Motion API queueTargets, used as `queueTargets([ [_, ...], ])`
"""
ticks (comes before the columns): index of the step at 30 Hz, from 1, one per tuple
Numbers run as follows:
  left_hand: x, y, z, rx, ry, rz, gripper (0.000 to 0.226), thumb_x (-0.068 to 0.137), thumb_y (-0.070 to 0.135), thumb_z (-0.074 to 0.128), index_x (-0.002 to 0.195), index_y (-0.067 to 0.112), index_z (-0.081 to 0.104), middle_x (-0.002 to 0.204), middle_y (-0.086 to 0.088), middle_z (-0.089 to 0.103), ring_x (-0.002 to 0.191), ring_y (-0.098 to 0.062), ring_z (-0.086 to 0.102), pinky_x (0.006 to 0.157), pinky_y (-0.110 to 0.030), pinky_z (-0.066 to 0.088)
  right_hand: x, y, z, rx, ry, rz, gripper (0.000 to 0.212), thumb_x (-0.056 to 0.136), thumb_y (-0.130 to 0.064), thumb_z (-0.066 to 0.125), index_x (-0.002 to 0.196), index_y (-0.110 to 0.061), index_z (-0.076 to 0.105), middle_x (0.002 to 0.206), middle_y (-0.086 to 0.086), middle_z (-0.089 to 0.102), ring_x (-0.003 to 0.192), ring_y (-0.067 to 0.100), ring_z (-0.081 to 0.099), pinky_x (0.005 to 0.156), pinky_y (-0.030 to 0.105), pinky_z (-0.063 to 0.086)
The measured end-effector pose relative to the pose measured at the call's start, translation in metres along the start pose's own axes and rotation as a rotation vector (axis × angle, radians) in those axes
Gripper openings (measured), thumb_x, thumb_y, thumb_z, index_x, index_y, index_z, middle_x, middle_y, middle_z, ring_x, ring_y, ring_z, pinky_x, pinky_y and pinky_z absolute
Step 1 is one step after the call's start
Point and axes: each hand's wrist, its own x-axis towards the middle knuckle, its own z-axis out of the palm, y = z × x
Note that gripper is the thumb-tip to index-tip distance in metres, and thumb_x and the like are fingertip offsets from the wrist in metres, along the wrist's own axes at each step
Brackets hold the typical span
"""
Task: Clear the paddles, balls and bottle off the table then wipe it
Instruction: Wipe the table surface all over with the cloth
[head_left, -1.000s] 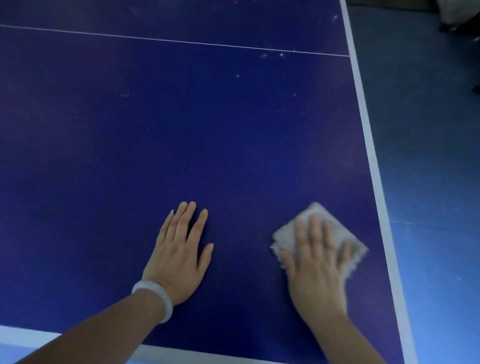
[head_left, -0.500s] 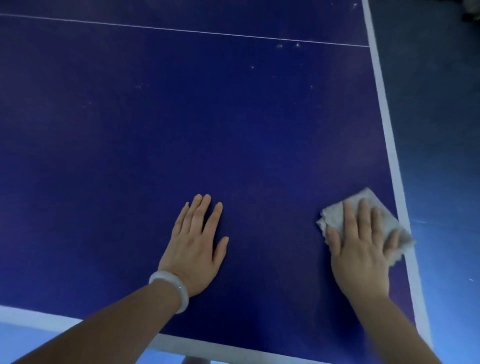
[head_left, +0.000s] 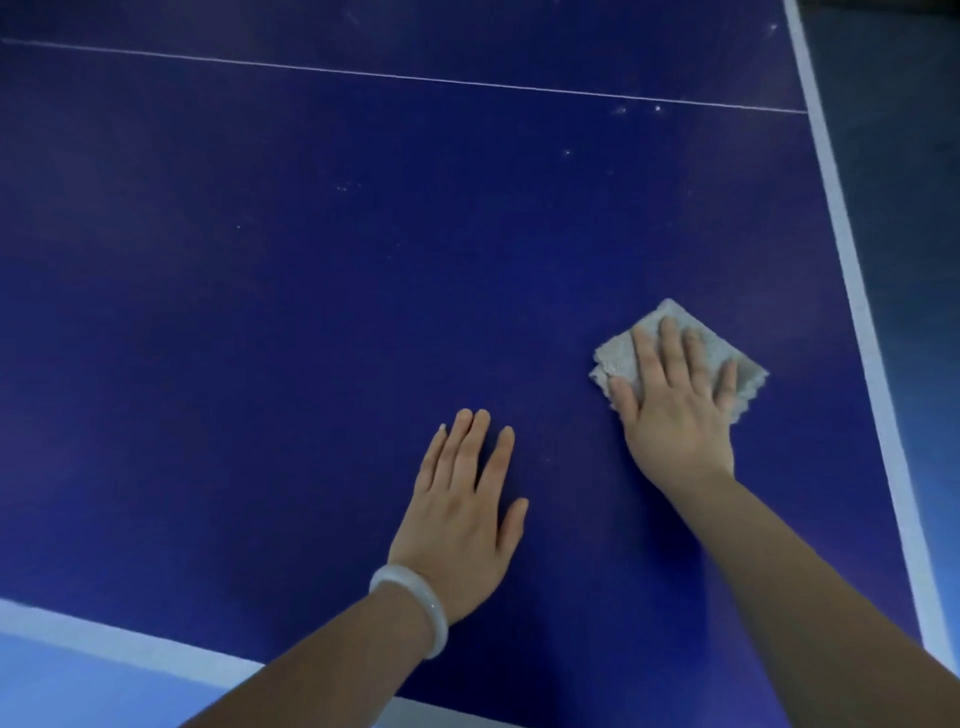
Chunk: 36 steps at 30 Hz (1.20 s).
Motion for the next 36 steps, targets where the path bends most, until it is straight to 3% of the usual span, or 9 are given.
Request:
queueTargets([
  [5, 0.003, -0.022, -0.007, -0.266, 0.083, 0.0, 0.052, 0.101, 0.039, 0.032, 0.146, 0.013, 0.04, 0.157, -0.007, 0.026, 0.149, -0.019, 0.016, 0.121, -0.045, 0.022, 0.001, -0.005, -0.002, 0.009, -0.022, 0.02, 0.065, 0.097, -0.056, 0.005, 0.157, -0.029, 0.0, 0.165, -0.003, -0.004, 0.151, 0.018, -0.011, 0.121, 0.054, -0.005],
  [10, 0.019, -0.095, -0.022, -0.009, 0.057, -0.228, 0.066, 0.1, 0.05, 0.022, 0.153, 0.012, 0.027, 0.16, -0.016, 0.018, 0.151, -0.029, 0.008, 0.123, -0.047, 0.005, -0.016, -0.014, -0.003, 0.081, -0.038, 0.117, 0.066, 0.098, -0.056, 0.008, 0.157, -0.028, 0.002, 0.165, 0.0, -0.001, 0.151, 0.019, -0.011, 0.12, 0.055, -0.005],
  [13, 0.024, -0.113, -0.021, 0.089, 0.006, -0.257, 0.072, 0.098, 0.058, 0.009, 0.156, 0.014, 0.016, 0.161, -0.016, 0.013, 0.151, -0.032, 0.004, 0.122, -0.05, 0.007, -0.055, -0.047, 0.003, 0.059, -0.023, 0.182, 0.064, 0.102, -0.055, 0.008, 0.157, -0.024, 0.007, 0.165, 0.005, 0.005, 0.151, 0.024, -0.004, 0.119, 0.059, -0.001],
  [16, 0.025, -0.113, -0.017, 0.098, 0.003, -0.245, 0.072, 0.099, 0.057, 0.01, 0.156, 0.013, 0.016, 0.161, -0.017, 0.016, 0.15, -0.034, 0.006, 0.121, -0.054, 0.013, -0.076, -0.102, 0.009, 0.038, -0.014, 0.042, 0.067, 0.098, -0.053, 0.017, 0.156, -0.02, 0.021, 0.162, 0.009, 0.018, 0.15, 0.03, 0.01, 0.118, 0.062, 0.005],
  [21, 0.024, -0.114, -0.015, 0.083, 0.022, -0.242, 0.07, 0.1, 0.056, 0.013, 0.155, 0.013, 0.018, 0.16, -0.017, 0.018, 0.15, -0.033, 0.007, 0.12, -0.054, 0.016, 0.015, -0.138, 0.006, -0.072, -0.014, -0.277, 0.06, 0.103, -0.046, 0.018, 0.157, -0.021, 0.01, 0.165, 0.006, 0.006, 0.152, 0.027, 0.002, 0.118, 0.061, 0.007],
  [25, 0.023, -0.113, -0.016, 0.062, 0.01, -0.237, 0.069, 0.1, 0.055, 0.013, 0.155, 0.013, 0.017, 0.161, -0.017, 0.017, 0.15, -0.034, 0.006, 0.12, -0.054, 0.017, 0.094, -0.076, -0.01, 0.087, -0.12, 0.143, 0.062, 0.101, -0.052, 0.013, 0.157, -0.028, 0.001, 0.165, 0.003, -0.003, 0.151, 0.024, -0.008, 0.117, 0.06, -0.006],
  [29, 0.023, -0.113, -0.016, 0.051, -0.002, -0.24, 0.069, 0.1, 0.054, 0.017, 0.155, 0.013, 0.018, 0.161, -0.018, 0.016, 0.15, -0.035, 0.006, 0.119, -0.055, 0.017, 0.051, -0.056, -0.01, 0.147, -0.073, 0.358, 0.064, 0.1, -0.053, 0.013, 0.157, -0.025, 0.004, 0.165, 0.004, -0.002, 0.151, 0.022, -0.007, 0.117, 0.062, -0.002],
  [33, 0.025, -0.113, -0.018, 0.054, -0.012, -0.224, 0.07, 0.1, 0.054, 0.018, 0.154, 0.011, 0.022, 0.159, -0.019, 0.02, 0.15, -0.036, 0.009, 0.119, -0.056, 0.018, -0.017, -0.127, 0.005, -0.005, 0.017, 0.079, 0.064, 0.099, -0.047, 0.021, 0.155, -0.016, 0.02, 0.162, 0.012, 0.018, 0.15, 0.033, 0.012, 0.117, 0.064, 0.008],
  [36, 0.024, -0.114, -0.018, 0.054, -0.012, -0.212, 0.07, 0.099, 0.054, 0.02, 0.153, 0.01, 0.023, 0.158, -0.02, 0.022, 0.149, -0.036, 0.012, 0.118, -0.057, 0.019, -0.033, -0.146, 0.01, -0.055, -0.001, -0.282, 0.064, 0.1, -0.05, 0.023, 0.157, -0.022, 0.015, 0.164, 0.004, 0.01, 0.152, 0.025, 0.005, 0.119, 0.058, 0.007],
])
